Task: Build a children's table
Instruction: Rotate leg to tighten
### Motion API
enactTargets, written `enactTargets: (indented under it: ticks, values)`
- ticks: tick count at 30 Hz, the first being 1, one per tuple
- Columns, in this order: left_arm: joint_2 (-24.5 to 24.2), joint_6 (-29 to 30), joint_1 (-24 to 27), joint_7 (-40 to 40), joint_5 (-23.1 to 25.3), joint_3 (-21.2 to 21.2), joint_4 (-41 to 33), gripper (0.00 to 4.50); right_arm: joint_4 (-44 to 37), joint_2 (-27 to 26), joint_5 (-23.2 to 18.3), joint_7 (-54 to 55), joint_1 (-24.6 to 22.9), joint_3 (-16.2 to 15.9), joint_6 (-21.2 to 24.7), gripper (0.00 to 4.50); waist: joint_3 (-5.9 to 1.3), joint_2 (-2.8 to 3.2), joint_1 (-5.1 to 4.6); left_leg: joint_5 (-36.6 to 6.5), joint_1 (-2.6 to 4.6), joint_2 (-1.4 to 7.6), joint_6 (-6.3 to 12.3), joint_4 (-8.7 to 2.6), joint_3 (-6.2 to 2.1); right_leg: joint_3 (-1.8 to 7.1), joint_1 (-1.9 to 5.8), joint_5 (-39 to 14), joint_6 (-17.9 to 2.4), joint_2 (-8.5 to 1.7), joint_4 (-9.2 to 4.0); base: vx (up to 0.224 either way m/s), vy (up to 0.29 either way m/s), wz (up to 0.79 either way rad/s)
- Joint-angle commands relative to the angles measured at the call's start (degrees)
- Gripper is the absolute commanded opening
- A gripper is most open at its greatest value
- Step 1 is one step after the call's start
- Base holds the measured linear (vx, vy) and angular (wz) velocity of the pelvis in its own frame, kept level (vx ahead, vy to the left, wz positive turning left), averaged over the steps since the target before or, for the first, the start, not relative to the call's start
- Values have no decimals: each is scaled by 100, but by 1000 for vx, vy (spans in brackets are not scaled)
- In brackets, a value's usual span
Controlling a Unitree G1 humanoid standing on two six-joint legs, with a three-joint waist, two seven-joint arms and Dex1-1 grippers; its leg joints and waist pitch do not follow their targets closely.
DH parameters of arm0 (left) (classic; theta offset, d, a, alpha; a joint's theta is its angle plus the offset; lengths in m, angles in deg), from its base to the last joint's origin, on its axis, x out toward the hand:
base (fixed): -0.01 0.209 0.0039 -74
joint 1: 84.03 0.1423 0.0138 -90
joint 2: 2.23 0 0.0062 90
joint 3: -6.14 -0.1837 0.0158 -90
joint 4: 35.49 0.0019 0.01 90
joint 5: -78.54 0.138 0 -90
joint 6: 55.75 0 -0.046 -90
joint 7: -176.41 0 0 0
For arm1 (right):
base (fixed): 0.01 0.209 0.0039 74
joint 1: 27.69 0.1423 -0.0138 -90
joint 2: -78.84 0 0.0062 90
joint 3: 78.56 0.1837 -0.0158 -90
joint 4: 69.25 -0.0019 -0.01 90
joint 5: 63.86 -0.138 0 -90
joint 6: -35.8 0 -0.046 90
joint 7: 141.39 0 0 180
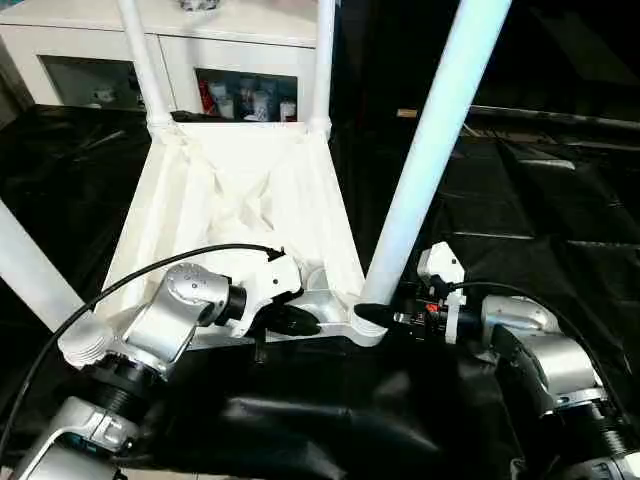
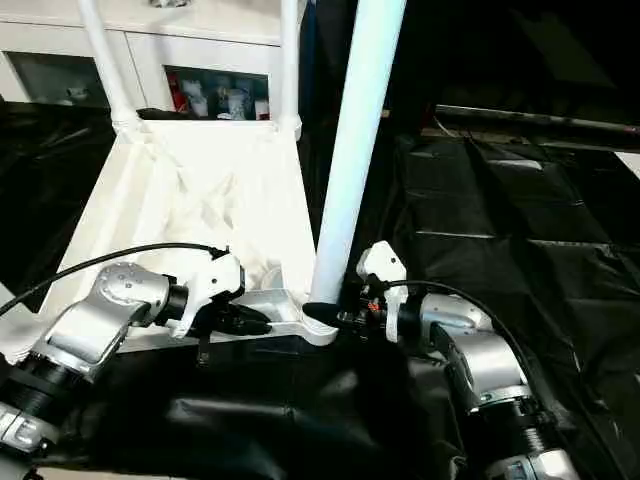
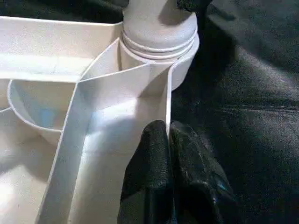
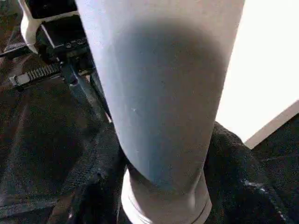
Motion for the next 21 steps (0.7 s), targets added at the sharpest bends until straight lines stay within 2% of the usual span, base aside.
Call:
enactTargets:
  ticks: [1, 2, 3, 4, 5, 6, 7, 8, 9, 11, 13, 15, 16, 21]
  values:
    - [281, 153, 86, 762, 261, -79, 538, 0, 62, -194, 2, 415, -119, 111, -50, 197, -233, -9, -14, -1304, 97, 375, 123, -351, -151, 257, 145, -1193, -1316, -436, -366, 0, 0, 0]
    - [455, 204, 7, 1073, 280, 8, 690, 0, 123, -339, 62, 770, -169, 209, -120, 197, -224, -13, -12, -1406, 105, 367, 87, -357, -152, 257, 135, -1387, -1270, -434, -389, 0, 0, 0]
    - [570, 246, -49, 1269, 290, 60, 787, 0, 174, -447, 111, 1034, -198, 279, -173, 196, -209, -15, -12, -1634, 135, 369, -5, -362, -155, 266, 91, -1778, -1176, -444, -434, 0, 0, 0]
    - [656, 274, -92, 1401, 299, 87, 857, 0, 221, -534, 151, 1250, -214, 329, -199, 196, -197, -26, -31, -1817, 126, 357, -79, -376, -176, 262, 89, -2166, -1046, -445, -464, 0, 0, 0]
    - [872, 302, -218, 1740, 354, 119, 1055, 0, 322, -752, 261, 1758, -240, 413, -270, 196, -195, -11, -53, -1928, 102, 352, -123, -391, -208, 256, 93, -2470, -905, -456, -481, -50, 7, -2]
    - [1110, 269, -360, 2107, 432, 123, 1293, 0, 428, -1018, 400, 2383, -242, 498, -282, 196, -187, -20, -64, -2022, 126, 348, -183, -395, -215, 251, 56, -2726, -769, -457, -528, 0, 0, 0]
    - [1110, 269, -360, 2107, 432, 123, 1293, 0, 428, -1018, 400, 2383, -242, 498, -282, 195, -186, -21, -66, -2113, 146, 344, -205, -394, -220, 251, 35, -2859, -718, -458, -547, 0, 0, 0]
    - [1285, 244, -449, 2359, 477, 120, 1448, 0, 488, -1225, 519, 2878, -226, 554, -250, 195, -190, -32, -66, -2159, 155, 339, -213, -390, -230, 245, 38, -2958, -662, -461, -555, 0, 0, 0]
    - [1353, 237, -484, 2453, 492, 119, 1506, 0, 508, -1306, 567, 3073, -218, 576, -234, 195, -177, -15, -77, -2187, 144, 335, -201, -401, -232, 254, 22, -3050, -629, -465, -575, 0, 0, 0]
    - [1640, 183, -635, 2800, 557, 115, 1748, 0, 601, -1653, 789, 3899, -167, 651, -178, 195, -163, 4, -87, -2406, 193, 320, -238, -390, -243, 238, -39, -3370, -476, -454, -651, 0, 0, 0]
    - [1781, 124, -730, 2939, 595, 95, 1891, 0, 634, -1848, 923, 4170, -132, 589, -192, 195, -177, 13, -99, -2527, 190, 325, -264, -422, -286, 205, -6, -3405, -403, -464, -657, 0, 0, 0]
    - [1816, 84, -775, 2951, 622, 65, 1945, 0, 654, -1940, 1029, 4275, -104, 526, -219, 195, -190, 21, -114, -2549, 158, 337, -273, -462, -295, 206, 13, -3065, -402, -447, -638, 0, 0, 0]
    - [1808, -9, -797, 2892, 628, 39, 1979, 0, 638, -1969, 1037, 4184, -86, 458, -313, 195, -186, 43, -105, -2605, 170, 339, -269, -466, -291, 219, -4, -2952, -425, -445, -631, 0, 0, 0]
    - [1695, -197, -765, 2698, 651, -22, 1986, 0, 528, -1984, 863, 4035, -70, 545, -462, 195, -187, 21, -103, -2557, 140, 330, -171, -463, -273, 253, 3, -2774, -510, -461, -623, 0, 0, 0]
